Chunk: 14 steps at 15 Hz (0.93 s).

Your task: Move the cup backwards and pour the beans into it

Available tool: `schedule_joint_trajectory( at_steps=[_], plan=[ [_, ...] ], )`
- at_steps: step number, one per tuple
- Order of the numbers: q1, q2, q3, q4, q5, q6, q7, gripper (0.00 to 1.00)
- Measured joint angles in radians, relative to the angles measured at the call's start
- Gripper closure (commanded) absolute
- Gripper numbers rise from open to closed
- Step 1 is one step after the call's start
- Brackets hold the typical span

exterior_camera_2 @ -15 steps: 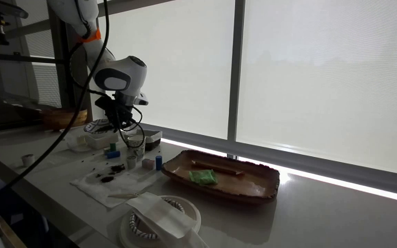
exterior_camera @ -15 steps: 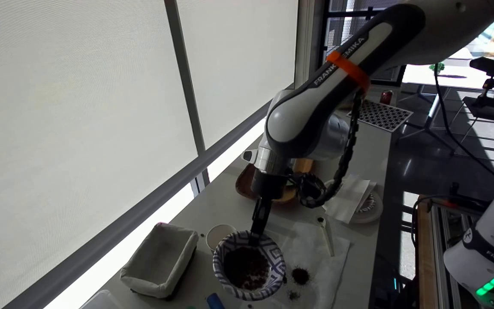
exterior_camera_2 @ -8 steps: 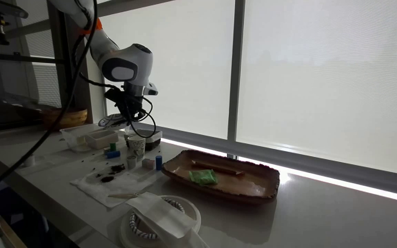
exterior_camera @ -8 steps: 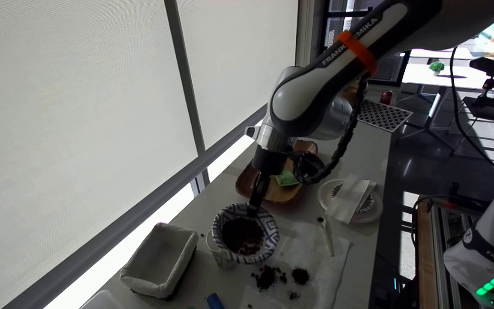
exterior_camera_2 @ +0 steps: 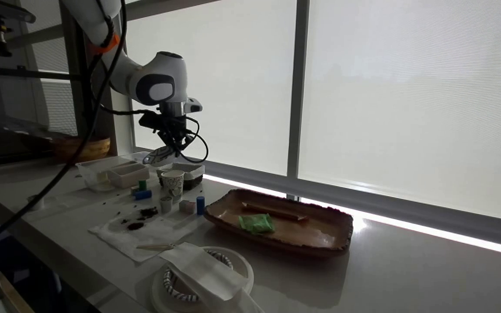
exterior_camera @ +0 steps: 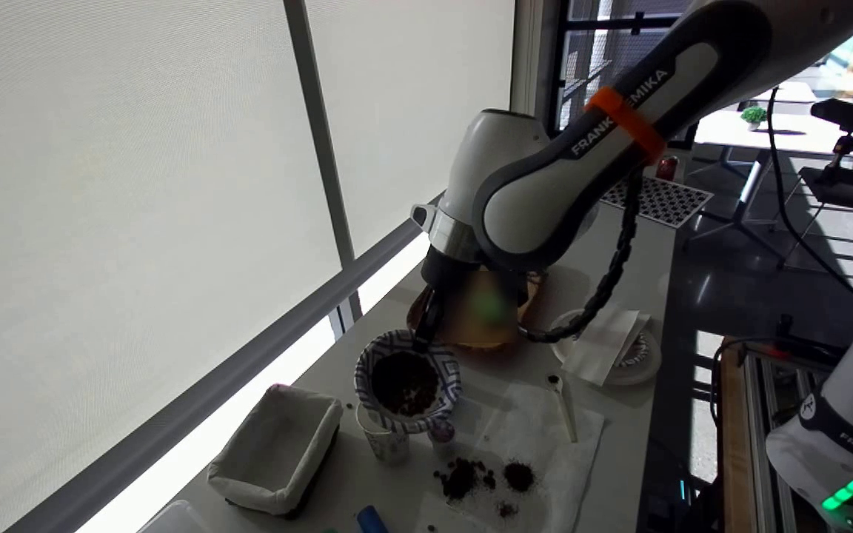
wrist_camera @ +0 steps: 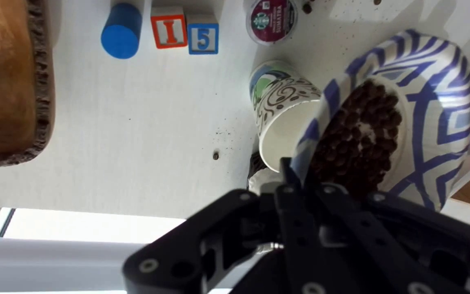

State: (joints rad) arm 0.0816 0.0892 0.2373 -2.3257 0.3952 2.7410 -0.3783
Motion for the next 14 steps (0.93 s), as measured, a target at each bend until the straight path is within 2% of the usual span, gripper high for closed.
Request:
schedule_joint_trajectory(
  at_steps=[6, 14],
  plan=[
    [0.02, 0.037, -0.035, 0.043, -0.217, 0.065, 0.173, 0.99],
    [0.095, 0.11, -0.145, 0.14, -0.649, 0.065, 0.499, 0.99]
  ],
)
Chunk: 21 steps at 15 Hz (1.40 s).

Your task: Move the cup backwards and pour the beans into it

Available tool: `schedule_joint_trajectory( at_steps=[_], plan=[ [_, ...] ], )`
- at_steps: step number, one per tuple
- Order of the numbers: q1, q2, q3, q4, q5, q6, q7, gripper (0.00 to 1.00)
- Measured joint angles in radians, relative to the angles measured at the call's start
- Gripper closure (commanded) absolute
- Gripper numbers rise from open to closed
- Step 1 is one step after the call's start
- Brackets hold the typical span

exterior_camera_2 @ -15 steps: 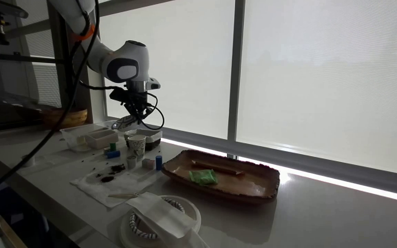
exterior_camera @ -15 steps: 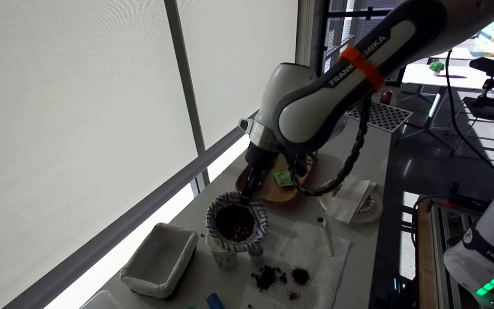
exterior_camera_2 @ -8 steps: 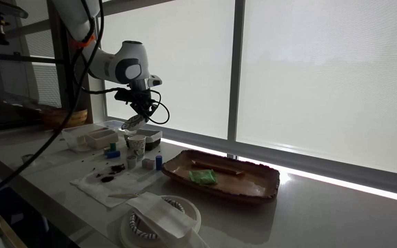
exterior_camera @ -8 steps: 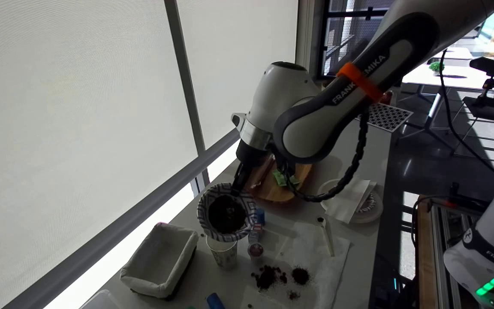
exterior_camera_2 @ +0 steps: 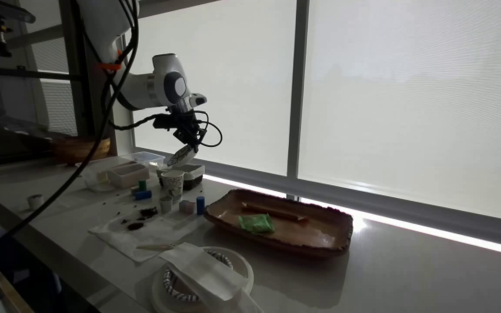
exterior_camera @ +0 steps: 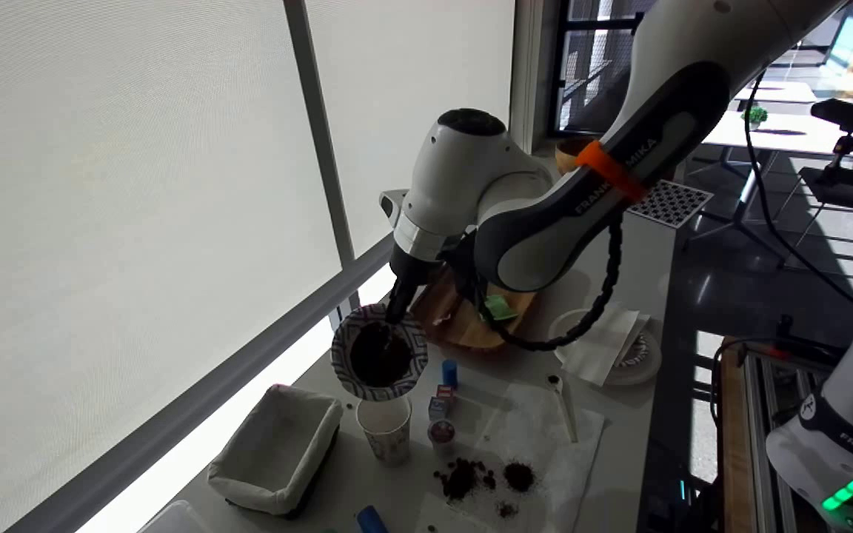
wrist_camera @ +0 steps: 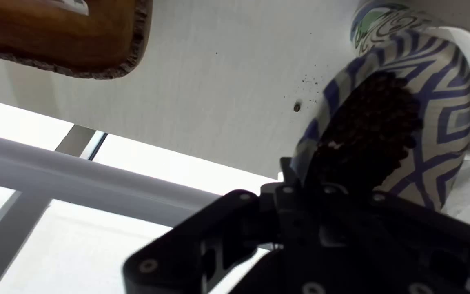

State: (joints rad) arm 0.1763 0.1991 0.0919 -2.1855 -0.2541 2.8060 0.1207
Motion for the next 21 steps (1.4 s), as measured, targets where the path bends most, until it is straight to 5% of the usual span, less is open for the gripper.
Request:
schedule_joint_trajectory(
  at_steps=[14, 21],
  plan=[
    [0.18, 0.086, -0.125, 0.136, -0.433, -0.11, 0.364, 0.99],
    [0.206, 0.082, -0.11, 0.15, -0.576, -0.236, 0.481, 0.99]
  ],
)
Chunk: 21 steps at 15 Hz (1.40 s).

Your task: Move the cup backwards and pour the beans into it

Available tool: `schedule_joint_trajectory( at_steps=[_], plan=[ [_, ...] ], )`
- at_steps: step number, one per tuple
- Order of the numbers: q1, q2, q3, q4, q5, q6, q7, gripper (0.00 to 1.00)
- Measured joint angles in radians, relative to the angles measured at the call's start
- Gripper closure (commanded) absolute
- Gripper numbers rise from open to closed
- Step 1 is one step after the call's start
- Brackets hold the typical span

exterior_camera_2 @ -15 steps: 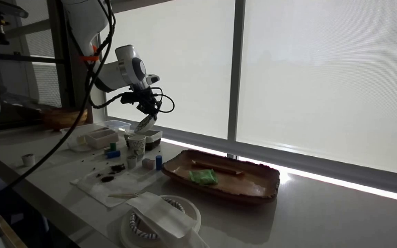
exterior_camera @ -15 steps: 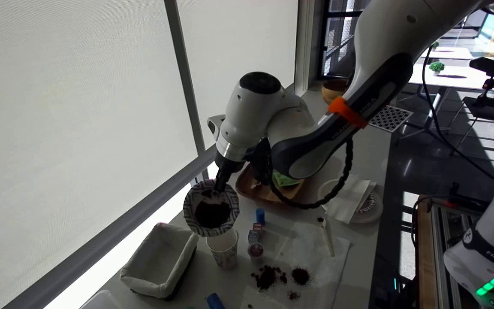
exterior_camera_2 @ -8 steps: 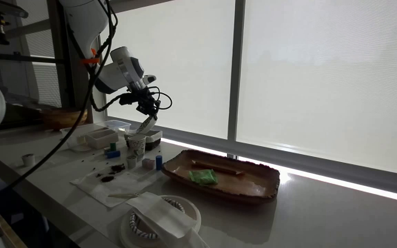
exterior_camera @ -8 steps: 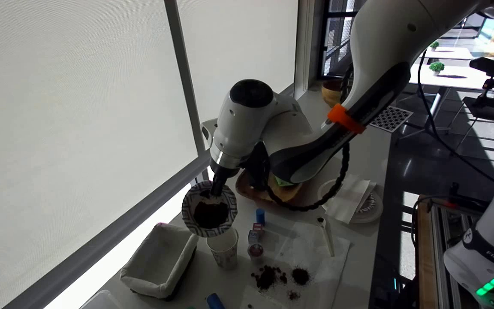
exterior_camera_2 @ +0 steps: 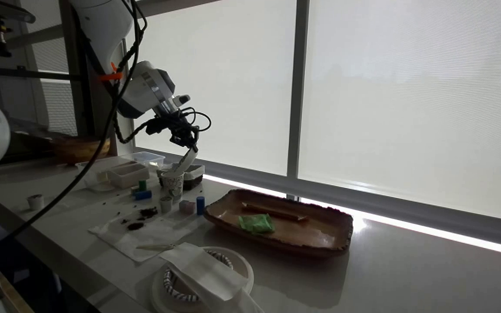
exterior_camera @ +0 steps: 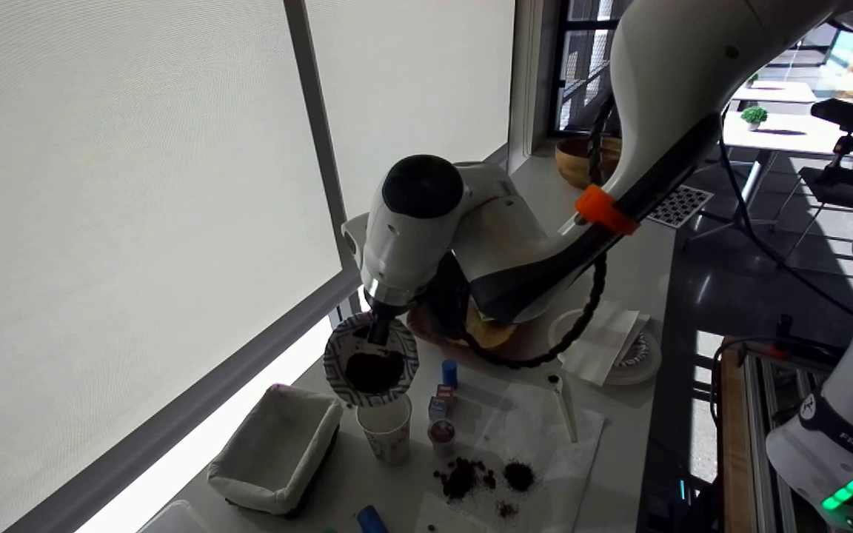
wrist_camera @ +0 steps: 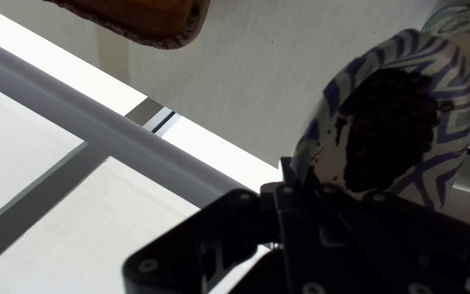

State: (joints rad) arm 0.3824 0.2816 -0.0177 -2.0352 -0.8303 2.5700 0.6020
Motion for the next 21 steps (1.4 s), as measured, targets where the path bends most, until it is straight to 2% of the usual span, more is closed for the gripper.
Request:
schedule_joint_trajectory(
  at_steps=[10, 21],
  plan=[
    [-0.003, -0.028, 0.067, 0.0, -0.159, -0.141, 0.131, 0.99],
    [-0.009, -0.036, 0.141, 0.001, -0.244, -0.26, 0.201, 0.99]
  ],
)
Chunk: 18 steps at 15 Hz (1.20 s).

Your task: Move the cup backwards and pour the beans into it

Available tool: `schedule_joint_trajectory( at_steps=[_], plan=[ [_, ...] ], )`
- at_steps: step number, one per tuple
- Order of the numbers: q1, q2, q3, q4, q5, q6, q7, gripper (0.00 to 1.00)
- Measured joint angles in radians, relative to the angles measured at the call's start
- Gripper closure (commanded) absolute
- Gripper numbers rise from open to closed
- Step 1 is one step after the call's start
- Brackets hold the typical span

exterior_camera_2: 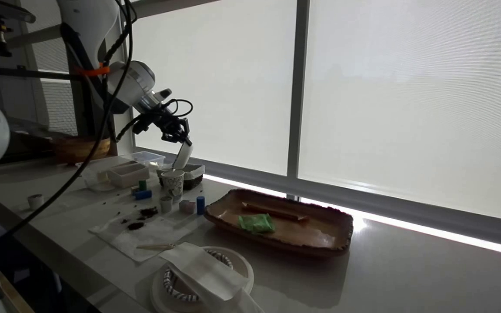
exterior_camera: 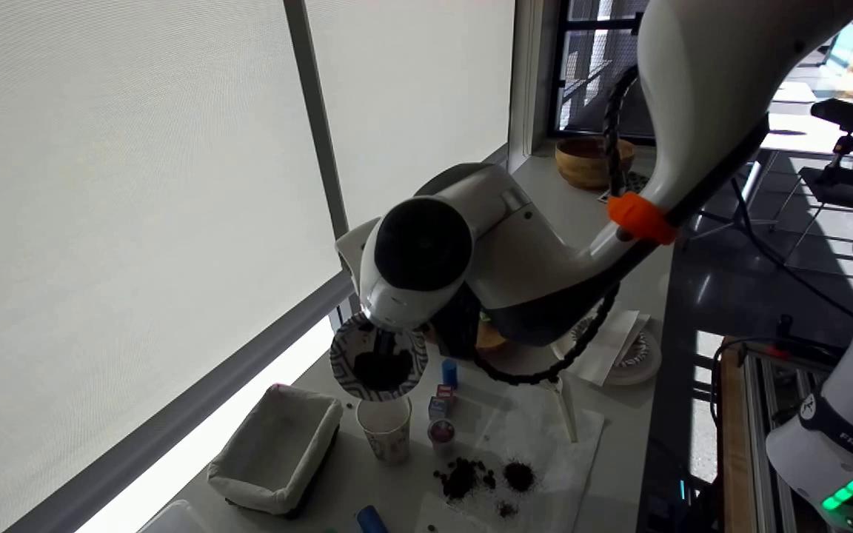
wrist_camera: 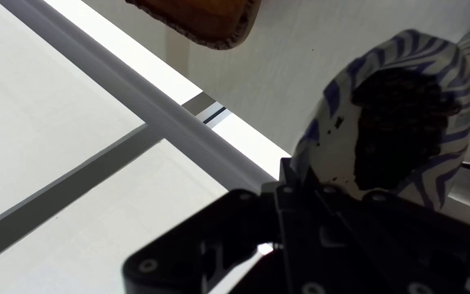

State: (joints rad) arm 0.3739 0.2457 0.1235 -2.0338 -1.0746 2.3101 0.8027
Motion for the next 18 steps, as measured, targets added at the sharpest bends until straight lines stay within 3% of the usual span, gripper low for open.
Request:
schedule_joint_trajectory(
  at_steps=[11, 18],
  plan=[
    [-0.002, 0.009, 0.053, 0.026, -0.073, -0.111, 0.041, 0.99],
    [-0.002, 0.022, 0.071, 0.04, -0.082, -0.123, 0.041, 0.99]
  ],
)
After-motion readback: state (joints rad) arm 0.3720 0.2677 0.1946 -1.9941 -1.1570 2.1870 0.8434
